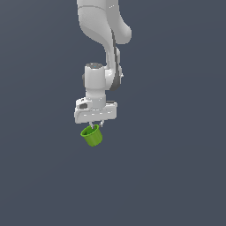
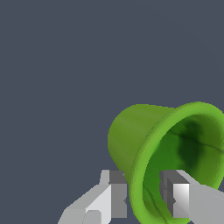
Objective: Pick up the object and move it to a goal position.
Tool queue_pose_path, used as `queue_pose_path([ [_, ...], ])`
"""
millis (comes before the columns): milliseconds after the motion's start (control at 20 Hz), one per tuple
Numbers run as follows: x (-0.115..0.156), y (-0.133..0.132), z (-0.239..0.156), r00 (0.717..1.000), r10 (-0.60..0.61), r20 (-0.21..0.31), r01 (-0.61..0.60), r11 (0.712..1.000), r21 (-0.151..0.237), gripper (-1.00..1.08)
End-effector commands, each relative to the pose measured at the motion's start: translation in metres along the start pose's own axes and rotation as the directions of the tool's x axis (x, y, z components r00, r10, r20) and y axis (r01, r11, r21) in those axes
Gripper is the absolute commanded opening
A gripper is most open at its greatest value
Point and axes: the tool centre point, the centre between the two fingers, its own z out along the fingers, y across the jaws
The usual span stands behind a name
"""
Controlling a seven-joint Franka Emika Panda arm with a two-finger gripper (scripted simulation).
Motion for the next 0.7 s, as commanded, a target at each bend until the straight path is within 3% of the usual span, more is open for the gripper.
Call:
queue_pose_path([
  [0, 0.003, 0.008, 0.0, 1.0, -0.009, -0.029, 0.009, 1.0, 0.007, -1.0],
  [650, 0.01, 0.044, 0.004, 0.987, -0.046, -0.155, 0.053, 0.997, 0.047, -1.0],
])
